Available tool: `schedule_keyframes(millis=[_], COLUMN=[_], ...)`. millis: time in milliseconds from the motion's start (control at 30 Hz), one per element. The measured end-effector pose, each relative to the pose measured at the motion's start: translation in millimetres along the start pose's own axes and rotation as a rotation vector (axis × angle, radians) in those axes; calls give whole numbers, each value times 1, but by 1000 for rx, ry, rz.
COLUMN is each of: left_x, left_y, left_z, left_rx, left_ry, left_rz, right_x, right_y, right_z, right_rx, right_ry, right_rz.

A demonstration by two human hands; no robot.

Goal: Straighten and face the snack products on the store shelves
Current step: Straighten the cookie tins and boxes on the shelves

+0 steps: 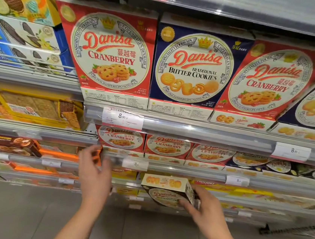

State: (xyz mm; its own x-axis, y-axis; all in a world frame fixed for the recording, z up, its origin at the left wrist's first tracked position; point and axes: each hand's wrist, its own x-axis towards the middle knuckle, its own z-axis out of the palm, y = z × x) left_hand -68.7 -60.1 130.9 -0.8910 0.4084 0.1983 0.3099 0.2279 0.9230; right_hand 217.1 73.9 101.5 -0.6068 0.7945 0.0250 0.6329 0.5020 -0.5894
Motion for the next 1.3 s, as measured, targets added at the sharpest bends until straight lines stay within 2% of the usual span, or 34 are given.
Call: schedule_keyframes(millis=[67, 233, 367, 533, 633, 700, 767, 867, 1033, 1067, 1133, 1300], left_x=[22, 41, 34, 38, 32, 23, 5, -36, -114, -130, -162, -221], left_y=[-9, 0, -2, -9, -9, -16, -23, -25, 16, 28, 53, 98], left_z=[-6, 0, 9, 10, 12, 14, 19, 36, 82, 93, 112, 150], left_rx=[16, -37, -42, -83, -144, -108, -110, 2, 107, 108, 68, 50], left_ry=[35, -120, -185, -239, -167, -56, -21, -175, -755, -827, -890, -866], left_rz=[-56, -106, -37, -31, -77, -96, -102, -64, -33, -29, -7, 16], right_x=[-2, -7, -17, -33, -46, -53, -59, -66, -86, -90, -97, -115], right_y=[0, -2, -7, -10, -6, -4, 1, 18, 62, 71, 86, 126], right_z=[-1, 7, 9, 3, -7, -15, -24, -39, -71, -80, -99, -149], right_rx=[4, 20, 12, 13, 79, 140, 199, 297, 498, 533, 563, 531], right_ry=[20, 61, 69, 89, 106, 141, 178, 185, 163, 144, 104, 95], right_rz=[11, 37, 90, 151, 195, 229, 260, 301, 257, 259, 246, 188])
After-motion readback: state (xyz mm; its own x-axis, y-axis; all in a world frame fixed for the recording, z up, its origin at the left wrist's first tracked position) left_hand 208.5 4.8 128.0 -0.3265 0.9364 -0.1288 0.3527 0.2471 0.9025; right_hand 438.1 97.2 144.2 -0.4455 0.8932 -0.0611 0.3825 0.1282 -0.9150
